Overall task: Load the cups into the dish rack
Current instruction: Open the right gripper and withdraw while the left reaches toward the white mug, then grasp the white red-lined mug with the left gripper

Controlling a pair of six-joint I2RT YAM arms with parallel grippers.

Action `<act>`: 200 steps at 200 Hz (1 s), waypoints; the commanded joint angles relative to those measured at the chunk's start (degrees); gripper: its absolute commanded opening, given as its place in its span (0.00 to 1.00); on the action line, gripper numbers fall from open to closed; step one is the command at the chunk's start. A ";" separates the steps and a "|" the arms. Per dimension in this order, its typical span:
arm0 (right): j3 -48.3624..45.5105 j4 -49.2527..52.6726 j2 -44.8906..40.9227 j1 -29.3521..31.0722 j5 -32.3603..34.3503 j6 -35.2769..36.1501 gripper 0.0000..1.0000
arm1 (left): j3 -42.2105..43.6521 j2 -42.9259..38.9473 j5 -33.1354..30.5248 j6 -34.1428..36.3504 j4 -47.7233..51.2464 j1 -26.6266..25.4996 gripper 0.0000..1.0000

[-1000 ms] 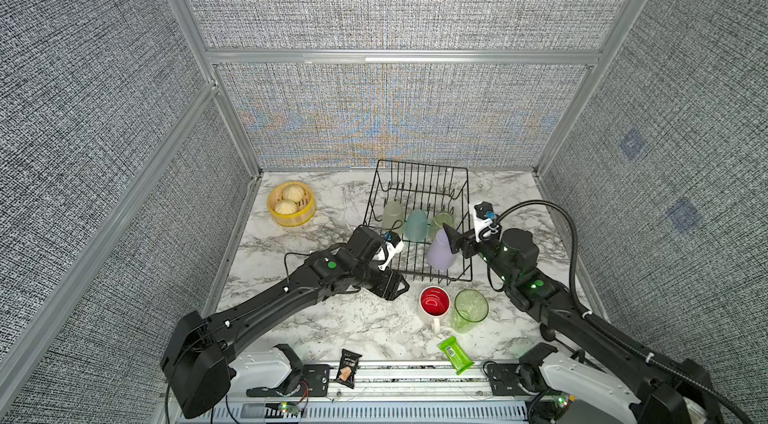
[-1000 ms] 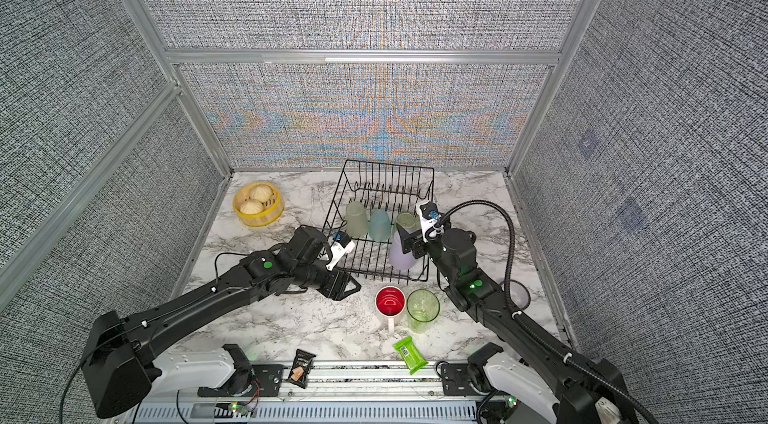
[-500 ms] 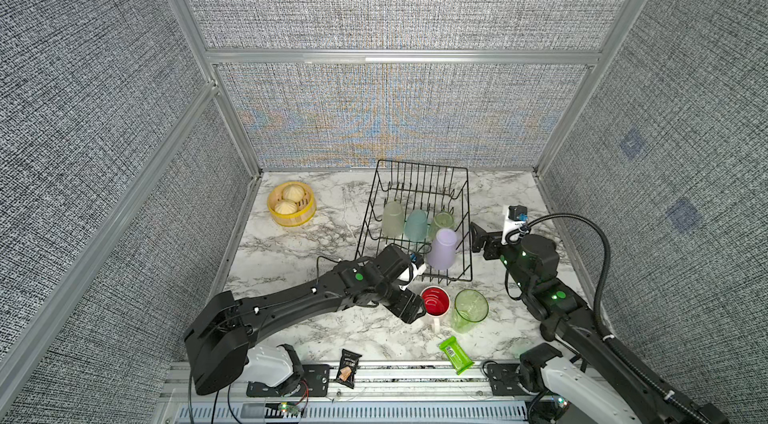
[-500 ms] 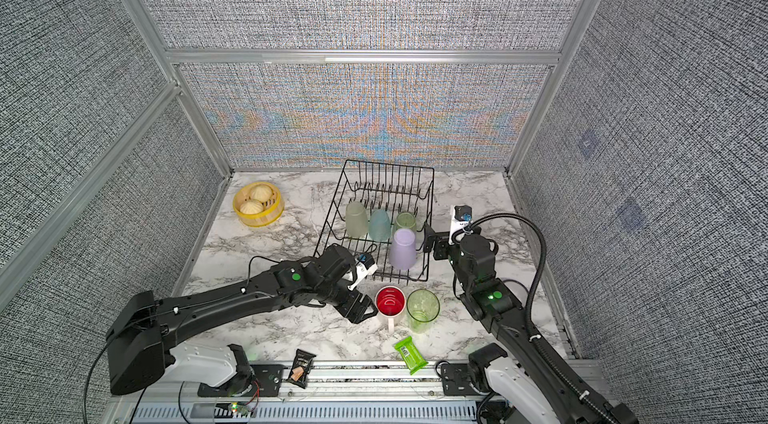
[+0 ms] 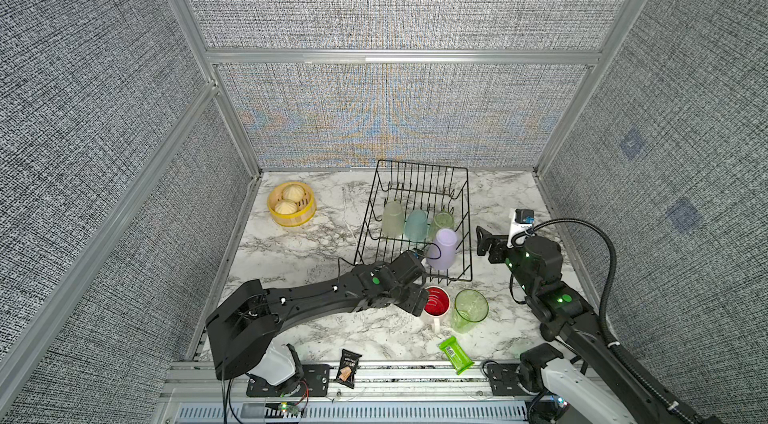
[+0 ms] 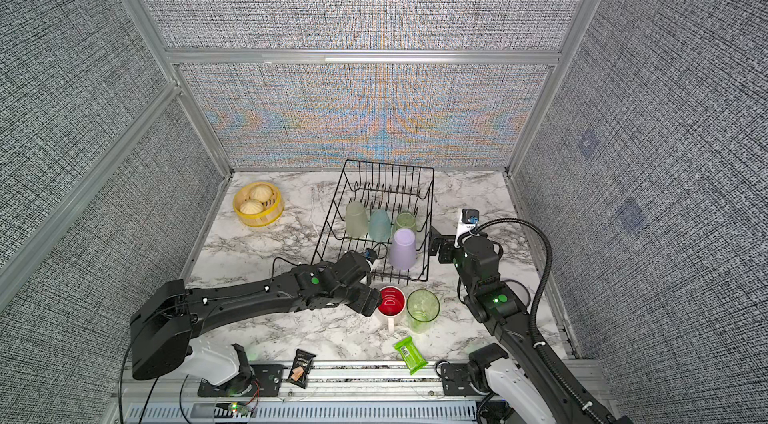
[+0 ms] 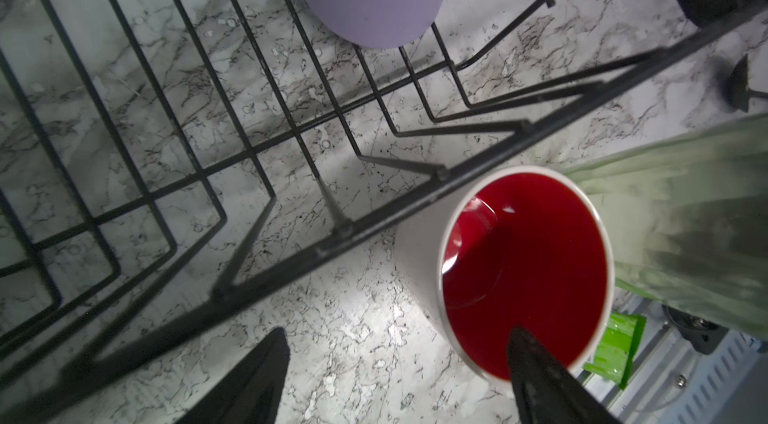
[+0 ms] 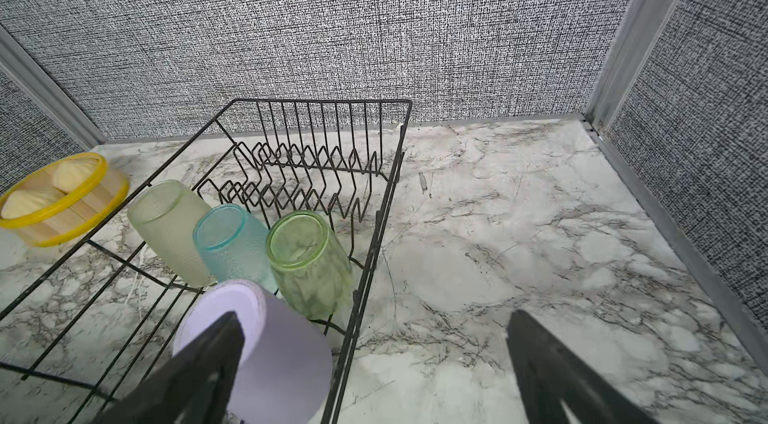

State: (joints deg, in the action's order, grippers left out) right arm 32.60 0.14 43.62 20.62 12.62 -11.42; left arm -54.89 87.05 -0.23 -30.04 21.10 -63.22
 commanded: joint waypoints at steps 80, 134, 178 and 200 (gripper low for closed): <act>-1.03 0.39 -0.97 -0.14 0.99 -1.23 0.99 | -2.46 5.36 -5.04 -1.19 3.93 -1.47 0.47; -1.45 0.12 -0.79 -0.21 1.18 -1.41 0.99 | -0.66 3.69 -5.00 -0.22 6.72 -1.49 0.23; -1.99 0.09 -1.20 -0.22 1.54 -1.76 0.99 | -0.19 2.56 -3.57 0.63 6.90 -1.47 0.18; -2.22 0.21 -1.60 -0.23 1.74 -1.90 0.99 | -0.60 3.59 -2.02 0.69 6.46 -1.47 0.05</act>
State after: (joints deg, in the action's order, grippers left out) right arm 30.61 0.64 42.39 20.45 13.30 -12.91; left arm -55.20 89.84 -3.27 -30.50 26.50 -64.71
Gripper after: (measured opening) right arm 0.990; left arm 0.123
